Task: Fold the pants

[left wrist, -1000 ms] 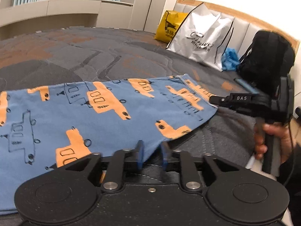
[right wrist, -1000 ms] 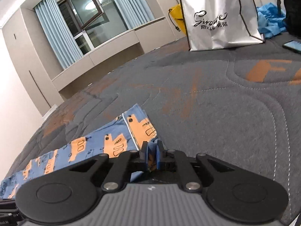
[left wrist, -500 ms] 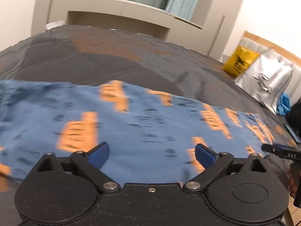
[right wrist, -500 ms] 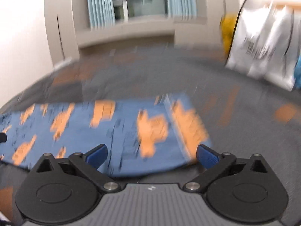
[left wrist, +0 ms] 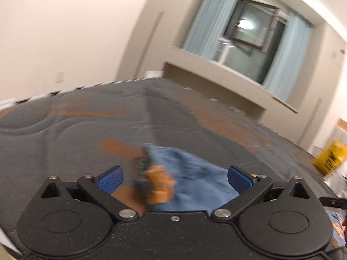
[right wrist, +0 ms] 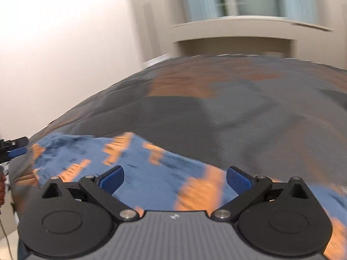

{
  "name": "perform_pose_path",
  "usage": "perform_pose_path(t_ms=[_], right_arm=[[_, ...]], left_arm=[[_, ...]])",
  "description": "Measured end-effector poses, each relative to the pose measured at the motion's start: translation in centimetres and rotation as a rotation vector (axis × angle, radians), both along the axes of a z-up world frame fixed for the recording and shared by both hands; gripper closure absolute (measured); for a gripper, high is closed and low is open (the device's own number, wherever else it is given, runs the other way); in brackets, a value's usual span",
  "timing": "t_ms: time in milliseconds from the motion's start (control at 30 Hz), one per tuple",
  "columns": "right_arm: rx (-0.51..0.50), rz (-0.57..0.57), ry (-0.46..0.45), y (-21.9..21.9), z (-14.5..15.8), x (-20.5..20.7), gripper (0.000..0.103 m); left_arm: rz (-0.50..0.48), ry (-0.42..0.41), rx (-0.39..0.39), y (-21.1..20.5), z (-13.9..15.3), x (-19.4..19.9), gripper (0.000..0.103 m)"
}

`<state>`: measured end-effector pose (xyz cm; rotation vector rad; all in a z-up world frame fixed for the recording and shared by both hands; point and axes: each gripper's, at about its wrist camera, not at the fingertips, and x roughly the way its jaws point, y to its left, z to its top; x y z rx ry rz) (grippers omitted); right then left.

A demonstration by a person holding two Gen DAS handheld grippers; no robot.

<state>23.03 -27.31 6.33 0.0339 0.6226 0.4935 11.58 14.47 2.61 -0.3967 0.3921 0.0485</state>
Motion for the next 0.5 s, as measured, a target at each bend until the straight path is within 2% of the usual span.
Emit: perform_pose_path(t_ms=[67,200,233,300,333,367,400,467,500], right_arm=[[-0.019,0.071,0.014,3.3,0.0,2.8,0.011],[-0.039,0.152,0.05,8.4,-0.2,7.0,0.022],[-0.05,0.163,0.053,9.5,-0.4,7.9,0.023],[-0.085,0.186,0.064,11.3,-1.0,9.2,0.029],[-0.098,0.191,0.074,11.7,-1.5,9.4,0.037],[-0.113,0.198,0.086,12.3,-1.9,9.8,0.049],[-0.134,0.2,0.098,13.1,-2.5,10.4,0.055],[-0.161,0.191,0.102,13.8,-3.2,11.0,0.085],[-0.147,0.197,0.101,13.9,-3.3,11.1,0.089]], left_arm=[[-0.003,0.026,-0.036,1.1,-0.7,0.7,0.003],[-0.045,0.061,-0.15,2.9,-1.7,2.6,0.011],[-0.053,0.063,-0.166,3.4,-1.9,2.8,0.015],[-0.072,0.064,-0.177,3.6,-2.3,3.6,0.029],[-0.075,0.066,-0.182,3.4,-2.6,4.1,0.034],[-0.078,0.074,-0.191,3.4,-2.8,4.5,0.052],[-0.067,0.085,-0.199,3.4,-3.2,4.8,0.075],[-0.04,0.085,-0.223,3.8,-3.9,4.7,0.083],[-0.036,0.071,-0.252,4.3,-3.9,4.5,0.085]])
